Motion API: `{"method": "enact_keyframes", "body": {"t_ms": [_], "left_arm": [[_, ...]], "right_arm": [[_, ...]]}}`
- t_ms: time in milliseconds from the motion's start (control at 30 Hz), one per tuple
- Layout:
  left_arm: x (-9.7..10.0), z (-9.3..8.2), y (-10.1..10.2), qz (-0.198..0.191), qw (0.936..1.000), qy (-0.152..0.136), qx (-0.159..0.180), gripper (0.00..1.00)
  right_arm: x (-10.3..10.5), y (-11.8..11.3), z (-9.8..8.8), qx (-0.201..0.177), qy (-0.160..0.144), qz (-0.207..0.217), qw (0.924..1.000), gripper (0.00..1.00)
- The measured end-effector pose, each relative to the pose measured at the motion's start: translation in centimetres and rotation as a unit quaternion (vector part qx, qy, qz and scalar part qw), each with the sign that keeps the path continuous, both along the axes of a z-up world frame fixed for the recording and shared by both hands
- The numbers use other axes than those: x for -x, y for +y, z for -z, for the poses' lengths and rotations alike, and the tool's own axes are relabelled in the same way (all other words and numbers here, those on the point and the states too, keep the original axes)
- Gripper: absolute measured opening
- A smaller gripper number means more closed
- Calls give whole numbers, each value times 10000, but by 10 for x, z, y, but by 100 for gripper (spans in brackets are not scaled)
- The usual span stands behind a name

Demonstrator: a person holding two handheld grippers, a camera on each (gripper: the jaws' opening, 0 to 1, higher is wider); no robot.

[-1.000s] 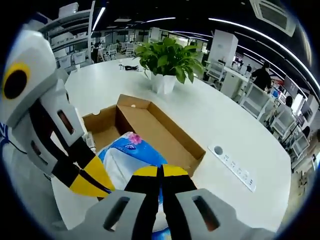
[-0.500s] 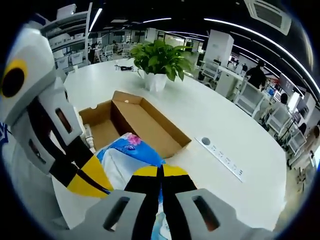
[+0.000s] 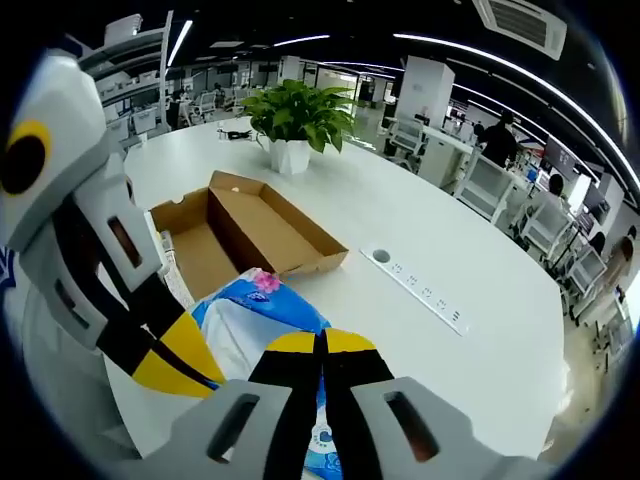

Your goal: Operate the shoe box by opening the lid, removing the specified soft item, and placing it in the target area until the item is outside and the box remains undamaged.

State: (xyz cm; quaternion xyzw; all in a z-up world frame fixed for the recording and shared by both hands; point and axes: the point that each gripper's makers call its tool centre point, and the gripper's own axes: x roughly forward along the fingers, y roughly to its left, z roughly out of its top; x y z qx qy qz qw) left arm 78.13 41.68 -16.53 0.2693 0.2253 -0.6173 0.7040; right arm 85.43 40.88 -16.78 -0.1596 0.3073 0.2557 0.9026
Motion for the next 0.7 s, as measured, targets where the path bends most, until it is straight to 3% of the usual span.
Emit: {"method": "enact_keyframes", "body": {"t_ms": [467,700], "left_arm": [[19,3,-61,205,9997,59,-67,0],[27,14,-93,328,9993,143,-86,0]], "right_arm": [[20,-58,5,-65,34,214,9997,0],[28,-94,16,-96,101,398,9991,0]]}}
